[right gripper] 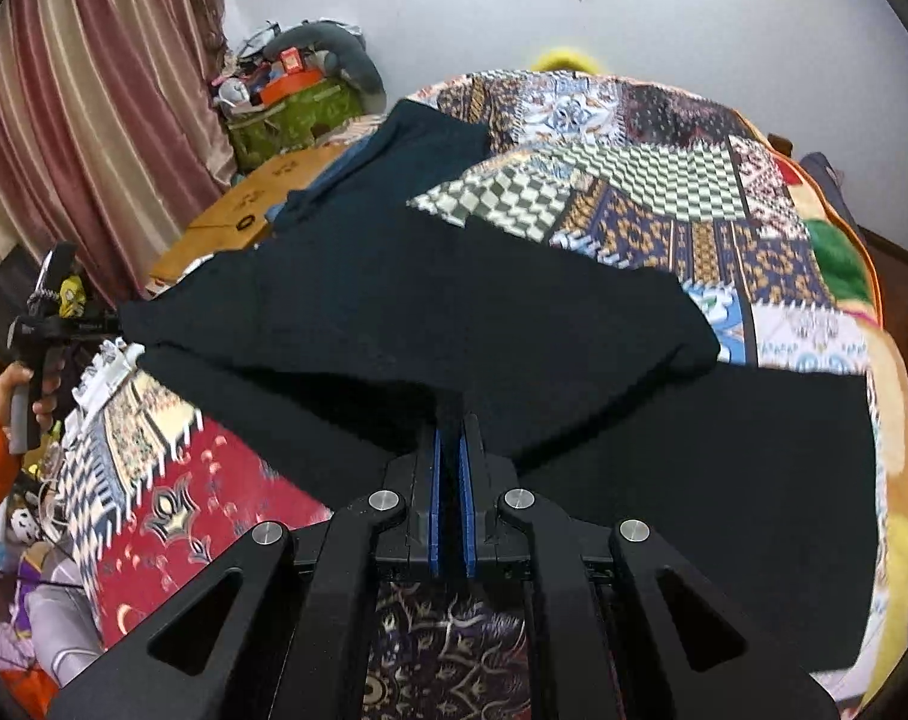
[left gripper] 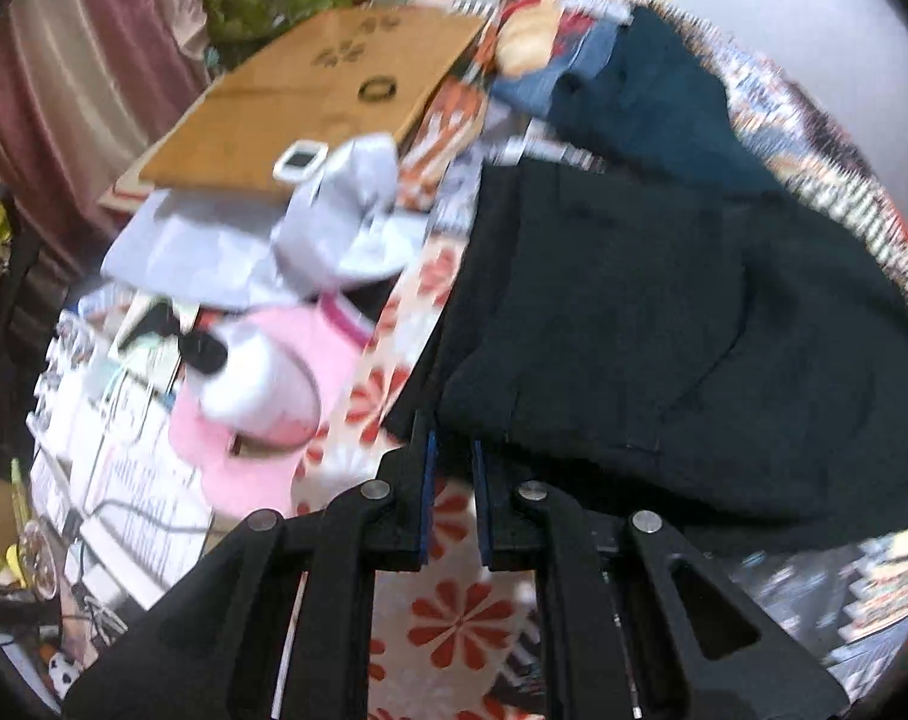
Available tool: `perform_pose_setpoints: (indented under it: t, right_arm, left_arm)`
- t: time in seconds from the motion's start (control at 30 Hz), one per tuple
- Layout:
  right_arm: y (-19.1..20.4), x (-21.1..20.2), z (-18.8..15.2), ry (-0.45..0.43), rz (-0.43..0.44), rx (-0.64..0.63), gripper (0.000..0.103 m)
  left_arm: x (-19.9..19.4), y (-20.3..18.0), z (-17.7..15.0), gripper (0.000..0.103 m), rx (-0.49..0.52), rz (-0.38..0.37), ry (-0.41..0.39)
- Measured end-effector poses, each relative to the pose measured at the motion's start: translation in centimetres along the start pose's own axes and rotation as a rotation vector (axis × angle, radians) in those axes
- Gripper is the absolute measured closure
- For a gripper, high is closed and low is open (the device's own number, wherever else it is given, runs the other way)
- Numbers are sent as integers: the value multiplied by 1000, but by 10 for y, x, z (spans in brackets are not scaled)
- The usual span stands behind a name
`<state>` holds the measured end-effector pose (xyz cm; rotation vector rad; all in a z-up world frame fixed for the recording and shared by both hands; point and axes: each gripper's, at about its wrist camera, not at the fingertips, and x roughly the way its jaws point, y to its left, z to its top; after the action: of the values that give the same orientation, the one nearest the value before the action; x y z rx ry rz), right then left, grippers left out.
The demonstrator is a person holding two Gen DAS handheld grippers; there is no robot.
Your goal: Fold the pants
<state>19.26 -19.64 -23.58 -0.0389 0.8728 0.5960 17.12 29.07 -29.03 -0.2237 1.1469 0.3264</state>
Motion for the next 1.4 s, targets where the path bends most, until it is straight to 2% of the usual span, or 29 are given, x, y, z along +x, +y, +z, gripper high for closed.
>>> perform_pose_setpoints:
  t: [0.13, 0.3, 0.4, 0.47, 0.6, 0.7, 0.73, 0.83, 1.0, 1.13, 1.4]
  right_arm:
    - [3, -8, 0, 7, -3, -7, 94]
    - [-2, -27, 0, -4, -28, 12, 94]
    - [-12, -40, 5, -20, -24, 44, 93]
    - [-14, -45, 10, -38, -39, 46, 88]
    - [-17, -44, 29, -48, -50, 41, 80]
    - [-16, -36, 47, -48, -53, 27, 68]
    - [-15, -32, 54, -50, -55, 19, 61]
    - [-12, -16, 68, -31, -44, -7, 56]
    - [-5, 25, 89, 37, -23, -27, 56]
    - [-4, 59, 101, 117, -20, -37, 56]
    - [-3, 116, 119, 260, -71, -65, 56]
  left_arm:
    - [2, 1, -11, 93, 16, 22, 20]
    - [-26, -2, -6, 90, 32, 44, -51]
    - [-45, -8, 1, 76, 42, 53, -97]
    - [-58, -16, 7, 66, 62, 50, -139]
    - [-77, -38, 20, 41, 94, 26, -203]
    - [-85, -54, 30, 33, 109, -9, -227]
    - [-86, -60, 35, 30, 111, -23, -230]
    - [-85, -78, 47, 21, 112, -60, -234]
    - [-74, -106, 65, 16, 130, -80, -238]
    - [-62, -129, 73, 16, 172, -82, -227]
    - [-42, -160, 73, 16, 240, -102, -202]
